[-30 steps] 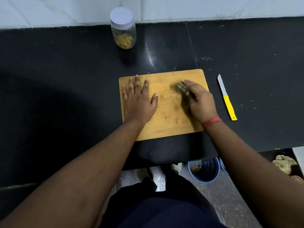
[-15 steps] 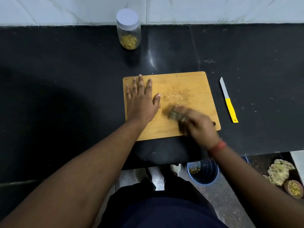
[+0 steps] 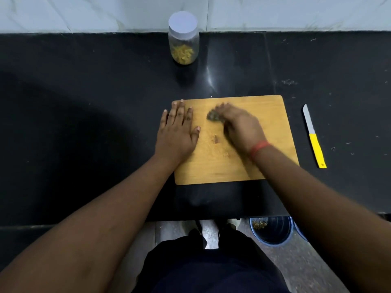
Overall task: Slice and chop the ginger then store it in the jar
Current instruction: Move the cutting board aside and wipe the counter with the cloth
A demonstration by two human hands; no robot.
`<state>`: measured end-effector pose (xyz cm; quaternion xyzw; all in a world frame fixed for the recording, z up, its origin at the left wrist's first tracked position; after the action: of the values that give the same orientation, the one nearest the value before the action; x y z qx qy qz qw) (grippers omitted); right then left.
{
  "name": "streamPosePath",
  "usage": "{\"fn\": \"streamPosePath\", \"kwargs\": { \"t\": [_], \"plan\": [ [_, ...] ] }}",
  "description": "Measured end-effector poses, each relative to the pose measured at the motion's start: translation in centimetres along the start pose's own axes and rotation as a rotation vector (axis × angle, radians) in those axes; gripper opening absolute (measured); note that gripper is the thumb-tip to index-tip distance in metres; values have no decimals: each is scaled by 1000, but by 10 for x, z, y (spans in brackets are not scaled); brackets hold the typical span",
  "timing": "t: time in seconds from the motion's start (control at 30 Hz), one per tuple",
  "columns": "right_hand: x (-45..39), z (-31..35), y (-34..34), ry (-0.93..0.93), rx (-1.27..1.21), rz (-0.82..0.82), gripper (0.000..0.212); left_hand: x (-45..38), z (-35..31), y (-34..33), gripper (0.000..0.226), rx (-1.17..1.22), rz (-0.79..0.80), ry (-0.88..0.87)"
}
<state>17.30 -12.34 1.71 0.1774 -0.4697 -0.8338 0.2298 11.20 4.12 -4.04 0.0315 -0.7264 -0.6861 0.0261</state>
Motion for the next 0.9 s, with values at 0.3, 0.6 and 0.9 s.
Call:
{"fn": "streamPosePath", "kwargs": {
  "t": [0.3, 0.6, 0.9],
  "plan": [
    [97, 42, -14, 204, -223, 198, 49, 0, 1, -3, 68, 33, -5, -17],
    [-26, -11, -6, -131, 70, -58, 45, 0, 1, -1, 64, 33, -23, -29],
    [118, 55, -28, 294, -121, 234, 50, 0, 3, 0, 62, 58, -21, -21]
  ]
}}
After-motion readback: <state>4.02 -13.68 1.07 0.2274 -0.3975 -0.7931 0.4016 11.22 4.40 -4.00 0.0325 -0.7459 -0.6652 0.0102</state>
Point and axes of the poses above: each hand's wrist, its own x-axis away from the middle knuckle, its own y-axis out of the back of the hand, z = x × y, the point moved 6 cm from there along -x, towards the middle knuckle, and after that the axes turned 4 degrees about -x, right-handed, at the moved point
